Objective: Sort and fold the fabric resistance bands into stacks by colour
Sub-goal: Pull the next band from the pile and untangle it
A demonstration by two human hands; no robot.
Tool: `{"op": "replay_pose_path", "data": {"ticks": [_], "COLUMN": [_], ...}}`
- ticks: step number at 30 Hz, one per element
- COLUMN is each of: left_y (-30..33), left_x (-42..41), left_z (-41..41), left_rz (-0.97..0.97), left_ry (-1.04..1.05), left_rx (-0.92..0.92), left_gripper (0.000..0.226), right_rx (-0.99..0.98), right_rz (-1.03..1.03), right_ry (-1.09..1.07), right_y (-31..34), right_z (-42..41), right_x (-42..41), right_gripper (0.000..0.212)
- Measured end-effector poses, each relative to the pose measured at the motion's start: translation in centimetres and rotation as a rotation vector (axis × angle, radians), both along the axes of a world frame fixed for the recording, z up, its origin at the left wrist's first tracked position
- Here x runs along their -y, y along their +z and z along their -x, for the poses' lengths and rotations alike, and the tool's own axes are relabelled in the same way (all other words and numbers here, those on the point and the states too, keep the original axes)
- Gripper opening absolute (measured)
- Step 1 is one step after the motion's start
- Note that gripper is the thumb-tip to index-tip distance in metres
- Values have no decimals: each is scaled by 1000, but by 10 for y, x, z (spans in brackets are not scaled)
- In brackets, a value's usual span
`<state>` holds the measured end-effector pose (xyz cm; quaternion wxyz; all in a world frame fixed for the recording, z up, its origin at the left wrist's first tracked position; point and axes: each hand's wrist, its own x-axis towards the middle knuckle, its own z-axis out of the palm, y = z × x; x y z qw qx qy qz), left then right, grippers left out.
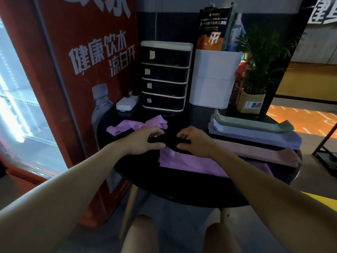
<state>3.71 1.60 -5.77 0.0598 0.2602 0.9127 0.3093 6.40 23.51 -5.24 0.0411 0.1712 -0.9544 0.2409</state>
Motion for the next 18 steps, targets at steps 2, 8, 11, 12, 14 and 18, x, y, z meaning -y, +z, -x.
{"op": "replay_pose_path", "data": {"ticks": [2,8,11,12,14,18], "left_y": [1,-15,-30,-34,-41,-47], "left_x": [5,24,27,27,27,25], "left_z": [11,45,54,57,64,70], "left_rz": [-62,-52,5,13,0,-31], "left_ry": [18,193,212,218,224,238], "left_rx": [8,-193,-203,-198,-199,-235], "left_gripper": [51,34,48,49,46,32], "right_rx": [-14,-32,8,22,50,124], "right_rz": [9,17,-15,-21,-33,-80], "right_ry": [5,27,32,30,40,135], "right_y": [3,5,1,0,-3,-8], "right_z": [18,67,82,84,85,79], "right_x": [12,45,54,55,56,56], "right_gripper": [40,31,29,26,19,18]}}
